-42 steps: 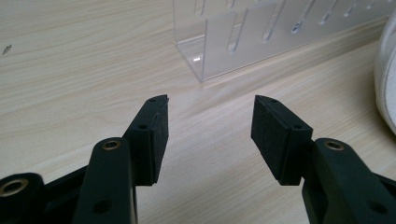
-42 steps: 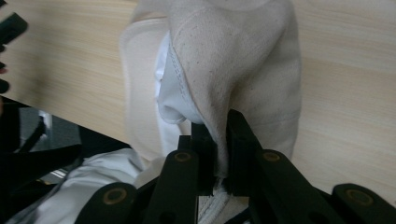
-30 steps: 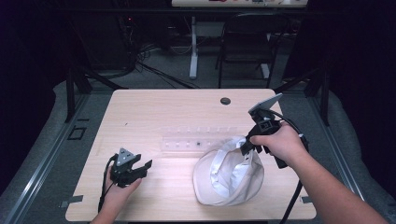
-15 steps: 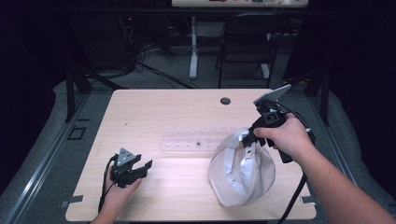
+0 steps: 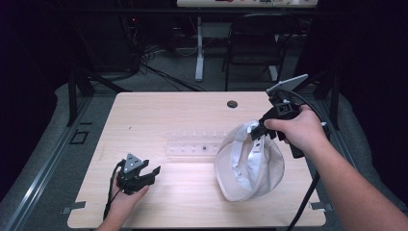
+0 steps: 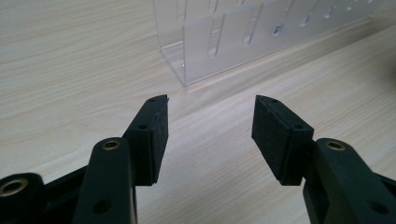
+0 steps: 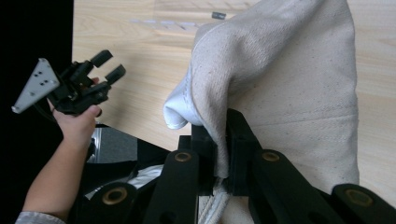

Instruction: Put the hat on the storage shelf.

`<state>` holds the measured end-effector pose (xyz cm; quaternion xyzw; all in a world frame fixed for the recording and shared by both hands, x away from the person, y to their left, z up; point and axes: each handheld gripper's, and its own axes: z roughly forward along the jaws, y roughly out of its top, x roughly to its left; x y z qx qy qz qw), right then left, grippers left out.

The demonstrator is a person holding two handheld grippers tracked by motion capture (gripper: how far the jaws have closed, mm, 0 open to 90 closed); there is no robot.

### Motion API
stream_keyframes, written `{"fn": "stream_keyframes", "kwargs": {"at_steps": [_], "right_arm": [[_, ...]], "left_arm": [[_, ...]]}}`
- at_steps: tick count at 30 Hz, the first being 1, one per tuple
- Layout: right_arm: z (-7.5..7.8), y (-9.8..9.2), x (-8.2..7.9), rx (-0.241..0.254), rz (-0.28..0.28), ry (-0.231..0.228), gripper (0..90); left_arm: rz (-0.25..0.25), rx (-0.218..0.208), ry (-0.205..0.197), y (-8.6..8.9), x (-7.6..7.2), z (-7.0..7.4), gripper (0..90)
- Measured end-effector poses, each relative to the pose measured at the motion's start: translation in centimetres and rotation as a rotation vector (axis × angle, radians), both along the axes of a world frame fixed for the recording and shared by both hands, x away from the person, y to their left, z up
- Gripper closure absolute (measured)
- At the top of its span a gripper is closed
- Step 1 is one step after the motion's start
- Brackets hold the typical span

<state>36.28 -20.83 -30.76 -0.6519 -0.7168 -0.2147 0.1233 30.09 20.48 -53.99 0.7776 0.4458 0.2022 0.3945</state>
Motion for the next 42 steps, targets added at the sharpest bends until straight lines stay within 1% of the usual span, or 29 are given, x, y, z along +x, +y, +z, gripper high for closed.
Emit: {"fn": "stream_keyframes", "kwargs": {"at_steps": [1, 2, 3, 5, 7, 9, 10, 11, 14, 15, 17, 18, 19, 20, 21, 22, 26, 27, 28, 30, 32, 33, 34, 35, 37, 39, 40, 41, 42], "right_arm": [[0.3, 0.0, 0.1, 0.003, 0.005, 0.003, 84.1], [0.4, 0.2, 0.2, 0.011, -0.012, -0.008, 84.1], [0.6, 0.2, 0.3, 0.011, -0.002, -0.009, 84.1], [1.1, 0.5, 0.4, 0.009, -0.006, -0.022, 84.1], [1.5, 0.5, 0.6, 0.009, 0.005, -0.026, 84.1], [2.0, 0.6, 0.7, 0.018, -0.006, -0.032, 84.1], [2.1, 0.6, 0.8, 0.021, -0.007, -0.031, 84.1], [2.4, 0.5, 0.9, 0.022, -0.009, -0.031, 84.1], [2.8, 0.5, 1.2, 0.036, -0.02, -0.033, 84.1], [2.8, 0.4, 1.2, 0.037, -0.021, -0.032, 84.1], [3.0, 0.4, 1.5, 0.047, -0.031, -0.037, 84.1], [3.2, 0.4, 1.6, 0.046, -0.021, -0.031, 84.1], [3.2, 0.5, 1.7, 0.056, -0.038, -0.035, 84.1], [3.3, 0.4, 1.9, 0.051, -0.027, -0.031, 84.1], [3.3, 0.5, 2.0, 0.062, -0.048, -0.035, 84.1], [3.4, 0.4, 2.2, 0.06, -0.042, -0.031, 84.1], [3.4, 0.7, 2.7, 0.087, -0.055, -0.031, 84.1], [3.4, 0.6, 2.9, 0.081, -0.043, -0.028, 84.1], [3.3, 0.7, 3.0, 0.091, -0.054, -0.034, 84.1], [3.3, 0.9, 3.3, 0.102, -0.07, -0.035, 84.0], [3.3, 0.8, 3.6, 0.104, -0.056, -0.035, 84.0], [3.3, 1.0, 3.6, 0.115, -0.084, -0.044, 84.0], [3.2, 0.9, 3.8, 0.11, -0.068, -0.046, 84.1], [3.3, 1.1, 3.9, 0.119, -0.091, -0.05, 84.1], [3.3, 1.1, 4.1, 0.126, -0.091, -0.055, 84.1], [3.4, 1.2, 4.3, 0.129, -0.107, -0.06, 84.1], [3.4, 1.2, 4.5, 0.127, -0.095, -0.056, 84.1], [3.4, 1.4, 4.6, 0.138, -0.116, -0.066, 84.1], [3.4, 1.3, 4.7, 0.132, -0.106, -0.062, 84.1]], "left_arm": [[0.001, -0.005, -0.003, -0.1, 0.0, 0.0, 46.2], [-0.001, -0.004, -0.005, -0.1, 0.0, 0.1, 46.2], [-0.002, -0.009, -0.008, -0.2, -0.1, 0.1, 46.2], [-0.002, -0.017, -0.009, -0.3, -0.1, 0.2, 46.2], [-0.01, -0.023, -0.013, -0.5, -0.2, 0.4, 46.2], [-0.017, -0.023, -0.017, -0.6, -0.3, 0.5, 46.3], [-0.02, -0.027, -0.02, -0.7, -0.3, 0.6, 46.3], [-0.026, -0.023, -0.015, -0.7, -0.4, 0.7, 46.2], [-0.028, -0.029, -0.025, -1.0, -0.5, 0.7, 46.2], [-0.033, -0.023, -0.028, -1.1, -0.5, 0.8, 46.2], [-0.034, -0.025, -0.042, -1.3, -0.6, 1.0, 45.9], [-0.037, -0.028, -0.048, -1.4, -0.6, 1.0, 45.3], [-0.043, -0.034, -0.053, -1.6, -0.7, 1.1, 44.1], [-0.048, -0.039, -0.052, -1.8, -0.7, 1.3, 43.5], [-0.051, -0.043, -0.058, -2.0, -0.7, 1.3, 43.1], [-0.058, -0.042, -0.06, -2.1, -0.7, 1.5, 42.8], [-0.08, -0.042, -0.066, -3.1, -0.7, 1.8, 41.8], [-0.088, -0.041, -0.067, -3.4, -0.7, 1.9, 41.8], [-0.095, -0.036, -0.064, -3.5, -0.7, 2.0, 41.8], [-0.104, -0.037, -0.07, -4.0, -0.7, 2.2, 41.8], [-0.12, -0.044, -0.069, -4.4, -0.7, 2.4, 41.8], [-0.132, -0.047, -0.069, -4.6, -0.7, 2.6, 41.8], [-0.143, -0.046, -0.072, -4.8, -0.7, 2.7, 41.9], [-0.153, -0.045, -0.074, -4.9, -0.7, 2.8, 42.0], [-0.165, -0.051, -0.088, -5.4, -0.7, 3.1, 42.2], [-0.172, -0.056, -0.097, -5.8, -0.6, 3.3, 42.4], [-0.176, -0.059, -0.098, -6.1, -0.5, 3.5, 42.4], [-0.18, -0.061, -0.099, -6.4, -0.5, 3.6, 42.4], [-0.19, -0.056, -0.1, -6.6, -0.4, 3.8, 42.5]]}}
